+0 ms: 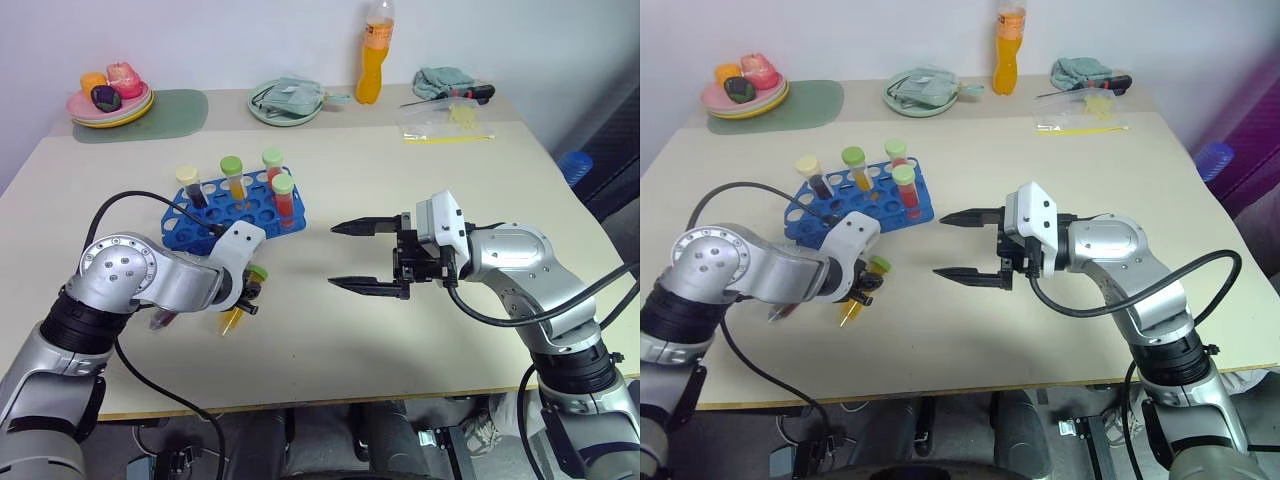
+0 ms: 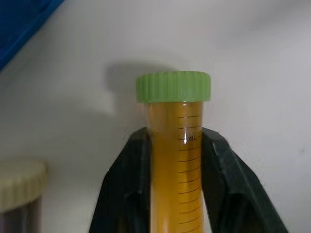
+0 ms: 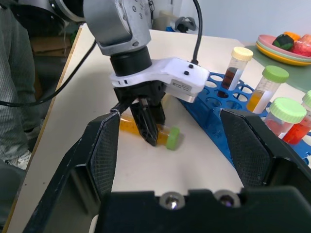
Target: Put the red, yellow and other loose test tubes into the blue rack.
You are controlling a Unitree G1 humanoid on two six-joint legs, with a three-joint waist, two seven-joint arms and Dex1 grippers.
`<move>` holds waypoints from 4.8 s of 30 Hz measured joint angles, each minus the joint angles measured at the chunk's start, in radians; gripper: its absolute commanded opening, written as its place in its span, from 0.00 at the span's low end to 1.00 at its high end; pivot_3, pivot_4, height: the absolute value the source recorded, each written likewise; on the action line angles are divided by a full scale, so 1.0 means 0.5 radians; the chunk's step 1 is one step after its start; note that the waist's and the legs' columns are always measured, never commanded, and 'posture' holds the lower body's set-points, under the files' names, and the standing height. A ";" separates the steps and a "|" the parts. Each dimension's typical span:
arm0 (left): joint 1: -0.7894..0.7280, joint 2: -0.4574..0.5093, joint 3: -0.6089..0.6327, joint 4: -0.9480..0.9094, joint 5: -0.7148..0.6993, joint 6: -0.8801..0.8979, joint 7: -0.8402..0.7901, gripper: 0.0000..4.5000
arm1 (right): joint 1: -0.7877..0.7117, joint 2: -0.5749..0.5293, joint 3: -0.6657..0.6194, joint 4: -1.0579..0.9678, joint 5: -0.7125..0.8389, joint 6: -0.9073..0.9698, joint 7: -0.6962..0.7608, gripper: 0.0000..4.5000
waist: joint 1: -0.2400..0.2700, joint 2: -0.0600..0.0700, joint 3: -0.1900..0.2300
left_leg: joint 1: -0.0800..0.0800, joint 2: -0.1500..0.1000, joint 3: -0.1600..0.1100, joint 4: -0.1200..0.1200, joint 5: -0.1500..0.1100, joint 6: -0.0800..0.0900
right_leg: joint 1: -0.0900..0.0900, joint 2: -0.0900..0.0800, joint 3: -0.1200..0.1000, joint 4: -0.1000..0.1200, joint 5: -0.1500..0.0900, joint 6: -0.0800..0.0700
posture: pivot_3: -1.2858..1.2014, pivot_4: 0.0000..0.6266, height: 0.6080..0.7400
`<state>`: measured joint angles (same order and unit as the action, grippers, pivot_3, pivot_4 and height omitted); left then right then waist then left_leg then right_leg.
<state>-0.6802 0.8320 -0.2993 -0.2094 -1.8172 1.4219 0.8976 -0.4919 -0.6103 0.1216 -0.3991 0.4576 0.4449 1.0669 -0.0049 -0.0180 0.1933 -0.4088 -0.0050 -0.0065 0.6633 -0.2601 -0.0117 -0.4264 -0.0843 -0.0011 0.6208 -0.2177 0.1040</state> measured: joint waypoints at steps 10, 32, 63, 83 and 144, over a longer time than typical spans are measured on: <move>0.173 0.222 0.380 -0.723 1.163 -0.824 -0.774 0.18 | 0.004 0.086 -0.017 -0.025 0.050 0.091 -0.189 0.81 | 0.019 0.003 -0.002 | 0.001 -0.007 0.014 -0.006 0.006 -0.010 | 0.001 0.004 0.000 -0.009 -0.004 -0.008 | 0.52 0.24 1.00; 0.623 -1.175 0.260 0.559 3.493 -3.242 -1.406 0.18 | 0.237 0.437 0.069 0.006 -0.061 0.097 -0.730 0.81 | 0.035 -0.001 -0.005 | -0.002 -0.006 0.010 0.001 -0.001 0.003 | 0.005 0.004 -0.003 -0.009 0.005 0.002 | 0.52 0.24 1.00; 0.642 -1.408 0.575 0.855 3.607 -3.469 -1.769 0.92 | 0.289 0.409 0.072 -0.081 -0.046 0.157 -0.759 0.81 | 0.033 -0.002 -0.005 | -0.002 -0.003 0.005 0.002 -0.002 0.005 | 0.004 0.005 -0.004 -0.007 0.006 0.003 | 0.52 0.24 1.00; 0.952 0.568 1.208 -0.696 2.080 -0.111 -2.627 0.96 | 0.260 0.338 0.083 -0.053 -0.044 0.135 -0.661 0.81 | 0.019 0.001 -0.003 | 0.003 0.000 0.001 0.001 -0.002 0.005 | 0.006 0.010 -0.004 -0.004 -0.001 -0.003 | 0.52 0.24 1.00; 0.732 -1.326 0.902 0.521 3.523 -3.140 -1.809 0.17 | 0.286 0.292 0.130 -0.073 -0.084 0.118 -0.589 0.81 | 0.083 -0.009 -0.008 | 0.000 -0.007 0.006 0.006 -0.003 0.006 | 0.006 0.001 -0.003 -0.006 0.007 0.003 | 0.52 0.24 1.00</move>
<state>-0.3144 0.1692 0.1515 0.0513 -0.0557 -0.1480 -0.0072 -0.3487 -0.4645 0.1866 -0.4355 0.4154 0.5037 0.7727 0.0367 -0.0224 0.1895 -0.4090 -0.0085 -0.0034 0.6661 -0.2613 -0.0086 -0.4232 -0.0838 -0.0026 0.6177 -0.2142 0.1056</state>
